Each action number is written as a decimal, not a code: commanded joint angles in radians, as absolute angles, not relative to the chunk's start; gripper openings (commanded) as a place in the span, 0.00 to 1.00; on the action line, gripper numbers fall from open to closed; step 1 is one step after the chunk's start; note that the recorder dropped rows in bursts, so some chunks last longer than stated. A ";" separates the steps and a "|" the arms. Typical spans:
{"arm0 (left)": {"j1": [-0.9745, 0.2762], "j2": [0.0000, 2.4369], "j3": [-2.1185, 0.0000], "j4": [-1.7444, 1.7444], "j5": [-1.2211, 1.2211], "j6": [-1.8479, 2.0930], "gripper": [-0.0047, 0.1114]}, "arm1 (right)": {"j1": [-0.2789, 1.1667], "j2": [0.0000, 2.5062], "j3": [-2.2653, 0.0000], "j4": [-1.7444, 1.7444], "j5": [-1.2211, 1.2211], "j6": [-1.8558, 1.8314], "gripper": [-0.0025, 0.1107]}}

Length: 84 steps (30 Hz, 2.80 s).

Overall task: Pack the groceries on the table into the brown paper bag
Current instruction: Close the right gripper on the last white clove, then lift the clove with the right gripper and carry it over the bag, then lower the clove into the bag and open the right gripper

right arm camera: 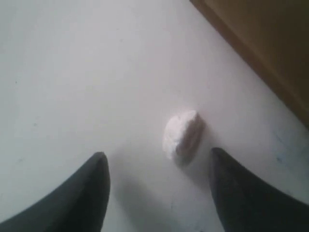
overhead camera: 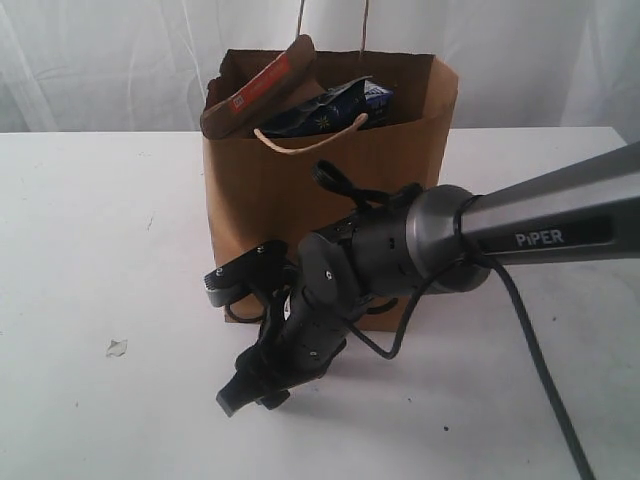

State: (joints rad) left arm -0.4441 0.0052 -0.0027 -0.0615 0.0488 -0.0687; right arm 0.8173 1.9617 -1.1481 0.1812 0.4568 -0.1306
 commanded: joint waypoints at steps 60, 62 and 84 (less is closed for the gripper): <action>-0.441 0.000 0.000 -0.072 0.046 -0.069 0.04 | 0.743 1.067 -0.873 -0.319 0.605 0.390 0.02; -0.441 0.000 0.000 -0.072 0.046 -0.069 0.04 | 0.714 1.067 -0.924 -0.347 0.602 0.390 0.02; -0.441 0.000 0.000 -0.072 0.046 -0.069 0.04 | 0.561 1.459 -1.395 -0.448 0.676 0.397 0.02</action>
